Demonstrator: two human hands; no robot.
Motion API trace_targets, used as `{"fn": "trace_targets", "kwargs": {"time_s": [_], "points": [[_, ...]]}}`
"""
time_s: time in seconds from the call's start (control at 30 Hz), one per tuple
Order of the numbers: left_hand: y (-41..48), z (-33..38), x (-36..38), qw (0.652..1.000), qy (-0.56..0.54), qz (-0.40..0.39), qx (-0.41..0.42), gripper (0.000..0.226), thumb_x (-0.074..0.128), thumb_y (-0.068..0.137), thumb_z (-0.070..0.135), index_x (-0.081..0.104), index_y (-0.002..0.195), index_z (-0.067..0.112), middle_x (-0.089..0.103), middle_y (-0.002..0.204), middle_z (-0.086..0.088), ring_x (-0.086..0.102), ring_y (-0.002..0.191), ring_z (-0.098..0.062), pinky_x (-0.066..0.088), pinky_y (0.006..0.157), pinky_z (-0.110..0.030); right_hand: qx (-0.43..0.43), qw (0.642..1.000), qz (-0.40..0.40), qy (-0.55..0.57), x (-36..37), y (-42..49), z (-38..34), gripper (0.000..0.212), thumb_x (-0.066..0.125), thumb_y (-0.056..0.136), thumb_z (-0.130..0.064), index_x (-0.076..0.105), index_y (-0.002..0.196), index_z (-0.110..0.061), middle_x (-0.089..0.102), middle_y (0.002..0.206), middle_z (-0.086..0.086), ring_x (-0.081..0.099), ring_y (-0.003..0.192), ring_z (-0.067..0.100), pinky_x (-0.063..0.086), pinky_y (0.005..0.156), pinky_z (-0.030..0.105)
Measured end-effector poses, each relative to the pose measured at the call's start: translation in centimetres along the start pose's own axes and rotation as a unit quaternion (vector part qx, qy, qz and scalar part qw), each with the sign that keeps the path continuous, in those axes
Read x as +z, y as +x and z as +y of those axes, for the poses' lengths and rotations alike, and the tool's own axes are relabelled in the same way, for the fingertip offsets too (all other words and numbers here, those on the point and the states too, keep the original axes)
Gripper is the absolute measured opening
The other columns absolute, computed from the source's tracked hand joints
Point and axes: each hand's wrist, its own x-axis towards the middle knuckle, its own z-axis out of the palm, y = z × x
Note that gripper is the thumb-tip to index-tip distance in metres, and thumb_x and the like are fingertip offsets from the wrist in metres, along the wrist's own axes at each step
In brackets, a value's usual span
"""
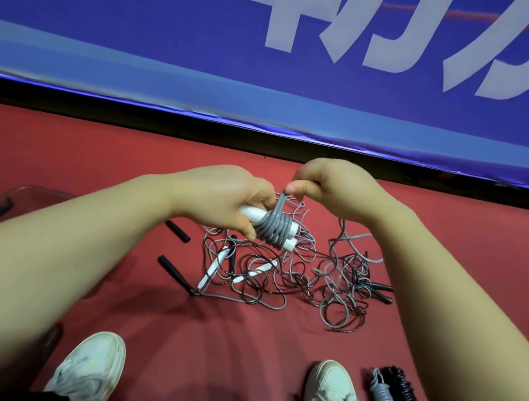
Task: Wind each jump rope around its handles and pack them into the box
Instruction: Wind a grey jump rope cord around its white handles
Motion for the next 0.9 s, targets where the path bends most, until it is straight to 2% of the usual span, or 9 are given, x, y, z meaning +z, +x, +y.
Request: {"fn": "trace_targets", "kwargs": {"time_s": [0.13, 0.3, 0.4, 0.5, 0.6, 0.7, 0.77, 0.83, 0.9], "points": [[-0.5, 1.1, -1.0, 0.994, -0.108, 0.029, -0.013, 0.049, 0.082, 0.071, 0.025, 0.035, 0.087, 0.03, 0.065, 0.072, 0.013, 0.055, 0.061, 0.002, 0.038, 0.055, -0.019, 0.011, 0.991, -0.004, 0.136, 0.6, -0.3, 0.6, 0.039, 0.048, 0.094, -0.04, 0.062, 0.071, -0.01, 0.059, 0.072, 0.016, 0.052, 0.068, 0.026, 0.042, 0.068, 0.034], [-0.7, 2.8, -2.1, 0.986, -0.159, 0.06, -0.002, 0.059, 0.081, 0.07, 0.025, 0.04, 0.11, 0.039, 0.071, 0.078, 0.012, 0.058, 0.064, -0.003, 0.043, 0.064, -0.024, 0.026, 0.939, -0.041, 0.34, 0.9, -1.1, 0.2, 0.031, 0.055, 0.093, -0.021, 0.052, 0.062, -0.019, 0.047, 0.053, -0.014, 0.038, 0.049, -0.003, 0.033, 0.052, 0.013], [-0.4, 2.7, -2.3, 0.968, -0.232, 0.095, -0.006, 0.05, 0.083, 0.059, 0.039, 0.052, 0.098, 0.047, 0.072, 0.094, 0.007, 0.067, 0.081, -0.007, 0.052, 0.082, -0.033, 0.038, 0.91, -0.043, 0.41, 1.9, -1.1, 0.9, 0.011, 0.052, 0.073, -0.011, 0.059, 0.074, -0.003, 0.051, 0.06, -0.004, 0.04, 0.054, 0.005, 0.032, 0.05, 0.018], [0.1, 2.3, -2.3, 0.939, -0.298, 0.168, -0.035, 0.046, 0.083, 0.054, 0.033, 0.056, 0.09, 0.038, 0.071, 0.107, 0.001, 0.069, 0.094, -0.014, 0.05, 0.094, -0.043, 0.076, 0.878, -0.038, 0.471, 3.2, -0.3, 0.9, 0.011, 0.049, 0.084, -0.003, 0.049, 0.073, -0.006, 0.039, 0.054, -0.004, 0.027, 0.045, 0.005, 0.023, 0.045, 0.019], [0.4, 1.6, -2.3, 0.906, -0.359, 0.214, -0.07, 0.04, 0.082, 0.068, 0.005, 0.054, 0.089, 0.024, 0.072, 0.1, -0.004, 0.072, 0.083, -0.019, 0.056, 0.085, -0.039, 0.103, 0.889, 0.052, 0.443, 3.8, 0.7, 0.4, 0.024, 0.04, 0.099, -0.013, 0.043, 0.076, -0.017, 0.044, 0.051, -0.011, 0.031, 0.042, 0.006, 0.024, 0.044, 0.021], [0.2, 1.1, -2.5, 0.892, -0.36, 0.252, -0.102, 0.031, 0.078, 0.073, 0.007, 0.057, 0.088, 0.023, 0.07, 0.094, 0.006, 0.069, 0.066, -0.005, 0.052, 0.065, -0.017, 0.081, 0.937, 0.139, 0.31, 3.8, 1.3, -0.2, 0.03, 0.044, 0.098, -0.016, 0.045, 0.069, -0.026, 0.046, 0.059, -0.009, 0.04, 0.044, 0.001, 0.032, 0.048, 0.018], [0.2, 0.7, -2.4, 0.871, -0.396, 0.264, -0.121, 0.029, 0.077, 0.074, 0.006, 0.058, 0.09, 0.02, 0.068, 0.101, 0.003, 0.071, 0.068, -0.013, 0.056, 0.066, -0.023, 0.068, 0.954, 0.15, 0.249, 3.7, 1.4, -0.5, 0.033, 0.042, 0.099, -0.02, 0.046, 0.067, -0.027, 0.048, 0.059, -0.009, 0.043, 0.05, 0.0, 0.033, 0.054, 0.018], [0.2, 0.6, -2.3, 0.84, -0.462, 0.259, -0.119, 0.027, 0.073, 0.076, 0.0, 0.056, 0.09, 0.015, 0.07, 0.096, -0.005, 0.072, 0.07, -0.025, 0.06, 0.068, -0.036, 0.076, 0.943, 0.12, 0.3, 3.9, 1.6, -0.7, 0.032, 0.038, 0.101, -0.023, 0.048, 0.07, -0.024, 0.048, 0.059, -0.008, 0.042, 0.052, 0.002, 0.035, 0.058, 0.022], [0.3, 0.3, -2.4, 0.821, -0.491, 0.267, -0.122, 0.027, 0.071, 0.077, -0.004, 0.053, 0.09, 0.013, 0.072, 0.081, -0.007, 0.071, 0.066, -0.026, 0.06, 0.067, -0.038, 0.102, 0.88, 0.054, 0.46, 4.3, 1.8, -1.0, 0.033, 0.033, 0.103, -0.026, 0.05, 0.076, -0.017, 0.044, 0.055, -0.006, 0.038, 0.048, 0.007, 0.034, 0.052, 0.021]]}}
